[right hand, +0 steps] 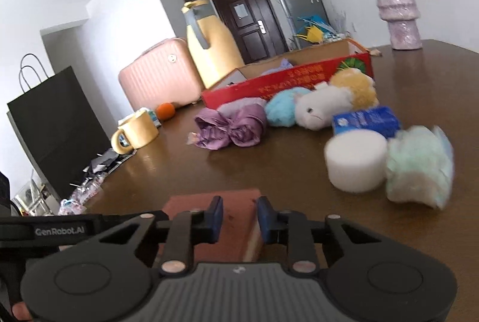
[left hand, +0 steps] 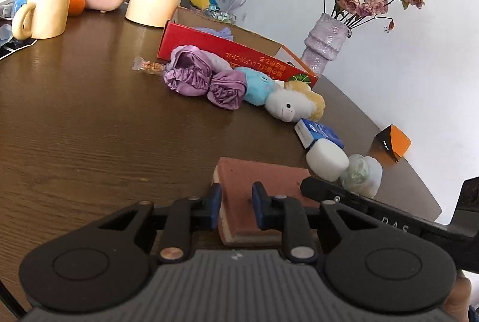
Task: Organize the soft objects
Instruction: 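Close the left tool on the sponge block and lift it, then carry the sponge block with the left tool into the box and release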
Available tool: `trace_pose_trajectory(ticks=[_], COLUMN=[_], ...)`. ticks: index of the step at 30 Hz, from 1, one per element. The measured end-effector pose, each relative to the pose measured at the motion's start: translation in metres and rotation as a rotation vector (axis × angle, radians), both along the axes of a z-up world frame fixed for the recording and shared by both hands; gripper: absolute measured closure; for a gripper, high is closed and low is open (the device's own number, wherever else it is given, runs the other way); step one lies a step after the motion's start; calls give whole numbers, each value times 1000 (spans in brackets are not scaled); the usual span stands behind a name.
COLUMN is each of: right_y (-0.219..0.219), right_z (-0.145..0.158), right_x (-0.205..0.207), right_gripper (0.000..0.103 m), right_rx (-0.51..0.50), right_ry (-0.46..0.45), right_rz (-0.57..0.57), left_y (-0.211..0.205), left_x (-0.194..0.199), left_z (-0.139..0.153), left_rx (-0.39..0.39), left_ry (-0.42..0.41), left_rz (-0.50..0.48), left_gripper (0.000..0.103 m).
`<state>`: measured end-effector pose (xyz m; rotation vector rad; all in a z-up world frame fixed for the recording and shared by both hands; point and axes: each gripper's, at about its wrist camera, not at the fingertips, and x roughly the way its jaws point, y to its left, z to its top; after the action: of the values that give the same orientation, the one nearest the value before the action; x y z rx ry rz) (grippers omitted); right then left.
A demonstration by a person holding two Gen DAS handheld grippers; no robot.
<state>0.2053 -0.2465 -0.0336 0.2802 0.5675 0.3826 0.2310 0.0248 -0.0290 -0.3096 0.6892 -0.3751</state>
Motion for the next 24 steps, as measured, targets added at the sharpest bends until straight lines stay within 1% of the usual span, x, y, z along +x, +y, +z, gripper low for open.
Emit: trace_pose_trajectory(ticks=[4, 6, 8, 11, 14, 16, 17, 19, 20, 22, 23, 24], right_y=[-4, -6, -6, -12, -25, -35, -41, -53, -60, -69, -71, -75], right_z=[-3, -5, -3, 12, 44, 69, 83, 108, 120, 140, 143, 145], right_x=[-7, -7, -5, 2, 24, 50, 69, 115, 143, 205, 234, 272], right_gripper=[75, 78, 80, 81, 81, 81, 81, 82, 83, 84, 85, 85], right_rx=[5, 23, 19, 26, 30, 21, 14, -7, -4, -51, -63, -84], right_ry=[-11, -5, -8, -39, -118, -162, -186, -207, -204, -186, -165, -124], right_rz=[12, 11, 9, -5, -28, -36, -44, -57, -68, -69, -81, -88], left_y=[-7, -10, -14, -24, -36, -50, -57, -76, -85, -103, -113, -121], left_x=[-4, -7, -6, 1, 30, 62, 78, 127, 150, 211, 242, 271], left_z=[1, 2, 6, 24, 57, 83, 94, 118, 126, 137, 137, 136], left_rx=[9, 20, 22, 20, 3, -1, -4, -2, -4, -24, -37, -39], left_ry=[-5, -11, -18, -70, -146, -193, -201, -213, -206, -143, -96, -54], left_rz=[-28, -25, -11, -8, -42, -62, -73, -95, -100, -92, -95, -97], left_gripper=[81, 82, 83, 83, 83, 83, 83, 83, 83, 83, 83, 83])
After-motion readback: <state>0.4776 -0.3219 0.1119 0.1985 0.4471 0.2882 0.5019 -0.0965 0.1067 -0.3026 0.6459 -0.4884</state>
